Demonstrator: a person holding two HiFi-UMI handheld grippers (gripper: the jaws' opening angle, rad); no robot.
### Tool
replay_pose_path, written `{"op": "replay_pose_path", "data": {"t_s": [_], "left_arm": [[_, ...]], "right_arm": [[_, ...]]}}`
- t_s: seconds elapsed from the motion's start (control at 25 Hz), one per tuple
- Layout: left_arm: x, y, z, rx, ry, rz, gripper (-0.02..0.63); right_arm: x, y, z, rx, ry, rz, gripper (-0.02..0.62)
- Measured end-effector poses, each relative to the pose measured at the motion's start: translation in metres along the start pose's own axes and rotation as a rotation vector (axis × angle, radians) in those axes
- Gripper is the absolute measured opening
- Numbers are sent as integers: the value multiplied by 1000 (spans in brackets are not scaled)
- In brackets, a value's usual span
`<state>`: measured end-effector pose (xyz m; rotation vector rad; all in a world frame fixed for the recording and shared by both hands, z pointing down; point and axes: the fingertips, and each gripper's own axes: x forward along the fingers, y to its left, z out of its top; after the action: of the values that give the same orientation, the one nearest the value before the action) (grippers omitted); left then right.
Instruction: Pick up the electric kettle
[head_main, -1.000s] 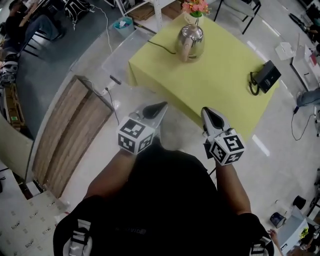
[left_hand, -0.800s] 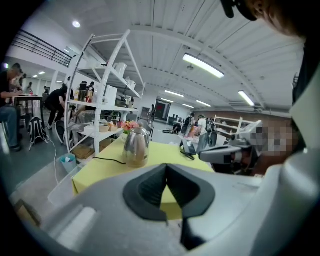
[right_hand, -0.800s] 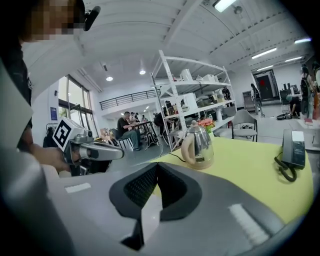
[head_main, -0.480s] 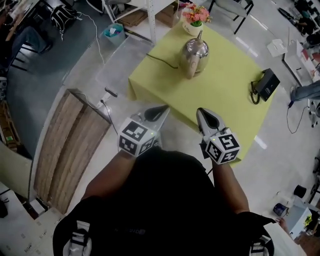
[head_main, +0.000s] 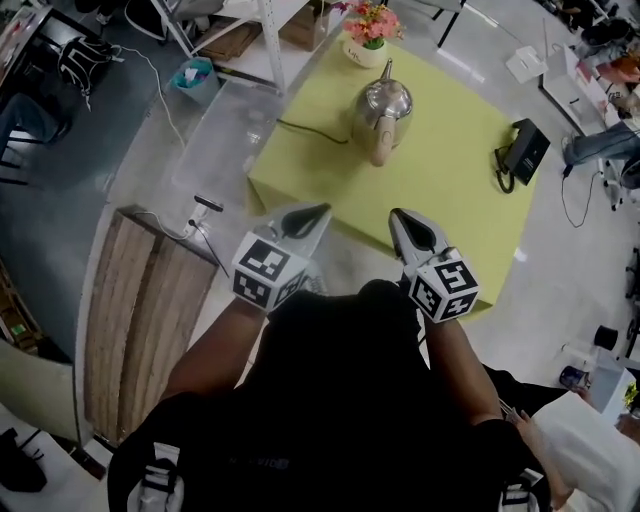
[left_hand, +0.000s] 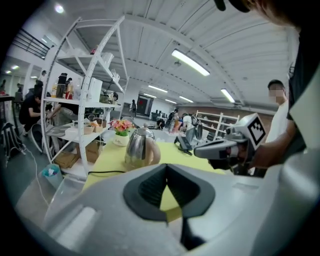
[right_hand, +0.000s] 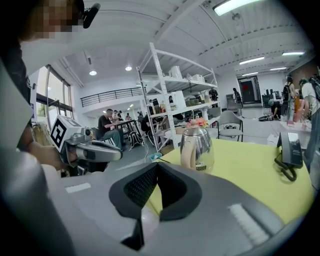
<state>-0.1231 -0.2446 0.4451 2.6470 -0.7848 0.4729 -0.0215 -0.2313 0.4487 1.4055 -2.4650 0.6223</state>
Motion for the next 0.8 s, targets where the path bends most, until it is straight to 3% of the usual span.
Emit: {"op": "replay_pose_path", "data": {"t_s": [0.32,0.8], "left_arm": [[3,7,-6,-14,9,-48,2],[-1,16,2,-25,-22,-26,2]], "right_arm": [[7,0,0,0,11,-43,6],[22,7,10,-27,8,-21,6]]}}
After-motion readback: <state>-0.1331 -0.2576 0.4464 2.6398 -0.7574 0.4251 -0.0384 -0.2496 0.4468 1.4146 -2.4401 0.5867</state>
